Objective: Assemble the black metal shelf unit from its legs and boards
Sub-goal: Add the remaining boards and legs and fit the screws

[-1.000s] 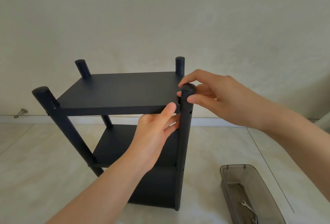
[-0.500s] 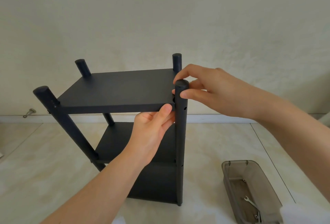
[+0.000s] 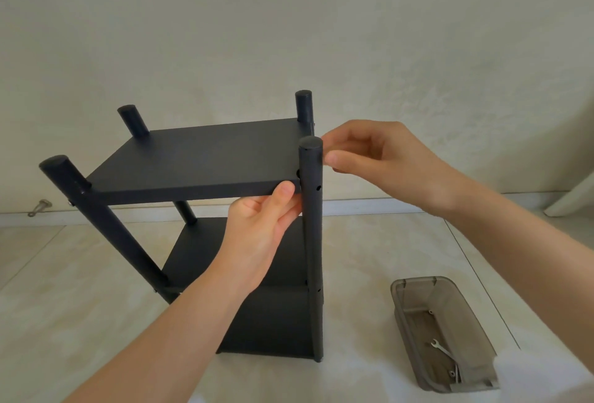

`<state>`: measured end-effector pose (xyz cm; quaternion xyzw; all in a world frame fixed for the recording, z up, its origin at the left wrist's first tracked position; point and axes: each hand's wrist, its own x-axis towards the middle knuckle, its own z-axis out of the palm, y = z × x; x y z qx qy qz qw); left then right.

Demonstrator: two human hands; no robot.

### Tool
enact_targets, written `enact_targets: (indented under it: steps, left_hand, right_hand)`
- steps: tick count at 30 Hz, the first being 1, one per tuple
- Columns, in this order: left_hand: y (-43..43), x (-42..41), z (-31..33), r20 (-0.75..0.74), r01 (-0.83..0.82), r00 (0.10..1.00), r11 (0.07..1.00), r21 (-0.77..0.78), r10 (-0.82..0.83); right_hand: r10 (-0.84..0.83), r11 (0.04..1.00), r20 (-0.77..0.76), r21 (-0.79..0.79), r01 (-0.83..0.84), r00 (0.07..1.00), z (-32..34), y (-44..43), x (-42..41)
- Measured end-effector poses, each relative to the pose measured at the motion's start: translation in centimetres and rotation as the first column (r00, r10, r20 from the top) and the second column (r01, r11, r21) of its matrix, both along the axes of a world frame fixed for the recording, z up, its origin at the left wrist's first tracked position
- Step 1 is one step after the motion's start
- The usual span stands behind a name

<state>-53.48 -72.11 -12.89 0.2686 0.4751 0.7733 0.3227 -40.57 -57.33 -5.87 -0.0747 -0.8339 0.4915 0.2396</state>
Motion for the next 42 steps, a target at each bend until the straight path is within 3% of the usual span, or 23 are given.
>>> enact_targets:
  steps: [3, 5, 7, 9, 12, 16, 19, 24, 25, 26, 27, 28, 29, 30, 31, 42]
  left_hand:
    - [0.0, 0.1, 0.1, 0.007, -0.011, 1.000, 0.999, -0.033, 0.011]
    - [0.0, 0.1, 0.2, 0.000, -0.002, 1.000, 0.999, -0.032, 0.002]
    - [0.0, 0.2, 0.4, -0.025, 0.013, 1.000, 1.000, -0.018, -0.013]
    - [0.0, 0.4, 0.6, -0.036, 0.023, 0.999, 1.000, -0.001, -0.023]
    - [0.0, 0.3, 0.5, -0.033, 0.014, 0.999, 1.000, 0.004, -0.014]
    - [0.0, 0.2, 0.4, -0.096, 0.005, 0.995, 1.000, -0.028, -0.008]
    - [0.0, 0.2, 0.4, -0.114, -0.007, 0.993, 0.999, -0.047, 0.002]
    - [0.1, 0.0, 0.2, -0.131, -0.004, 0.991, 0.999, -0.050, -0.002]
    - [0.1, -0.1, 0.2, -0.131, -0.004, 0.991, 0.999, -0.050, -0.003]
    - [0.1, 0.0, 0.2, -0.130, -0.006, 0.992, 0.999, -0.052, -0.001]
    - [0.0, 0.0, 0.2, -0.127, -0.010, 0.992, 0.998, -0.054, 0.003]
    - [0.1, 0.0, 0.2, -0.127, -0.013, 0.992, 0.998, -0.054, 0.006]
    - [0.1, 0.0, 0.2, -0.127, -0.011, 0.992, 0.999, -0.051, 0.004]
    - [0.1, 0.0, 0.2, -0.128, -0.004, 0.992, 0.999, -0.045, -0.002]
    - [0.0, 0.0, 0.2, -0.129, 0.005, 0.992, 0.999, -0.040, -0.010]
    - [0.1, -0.2, -0.1, -0.091, 0.000, 0.996, 0.999, -0.033, -0.003]
  right_hand:
    - [-0.051, 0.978, 0.070, -0.201, 0.064, 0.996, -2.8, 2.2, 0.5]
    - [-0.073, 0.954, 0.312, -0.256, 0.157, 0.947, -5.9, 4.2, 0.8]
    - [-0.012, 0.935, 0.571, -0.285, 0.212, 0.821, -9.8, 6.0, 1.4]
    - [-0.012, 0.942, 0.753, -0.212, 0.260, 0.658, -14.1, 7.3, 2.0]
    - [-0.094, 0.943, 0.901, -0.056, 0.328, 0.424, -20.1, 8.3, 3.2]
    - [-0.186, 0.943, 0.956, 0.108, 0.316, 0.227, -26.4, 7.1, 5.0]
    - [-0.230, 0.926, 0.964, 0.175, 0.335, 0.133, -30.4, 5.9, 6.0]
    - [-0.212, 0.847, 0.966, 0.104, 0.521, 0.151, -33.9, 3.7, 5.8]
    - [-0.214, 0.959, 0.971, 0.188, 0.212, 0.106, -35.1, 3.4, 6.1]
    - [-0.268, 0.958, 0.961, 0.273, -0.092, 0.068, -35.6, 2.8, 6.5]
    - [-0.321, 0.941, 0.946, 0.325, -0.094, 0.057, -35.5, 2.5, 6.4]
    - [-0.299, 0.953, 0.953, 0.296, 0.067, 0.054, -35.9, 2.3, 5.7]
    - [-0.274, 0.931, 0.956, 0.236, 0.277, 0.105, -36.0, 2.8, 5.3]
    - [-0.283, 0.897, 0.937, 0.184, 0.401, 0.205, -35.9, 2.9, 5.2]
    - [-0.284, 0.883, 0.928, 0.155, 0.443, 0.242, -35.5, 2.7, 4.9]
    - [0.042, 0.997, 0.974, -0.057, 0.059, 0.224, -37.3, -4.0, 0.6]
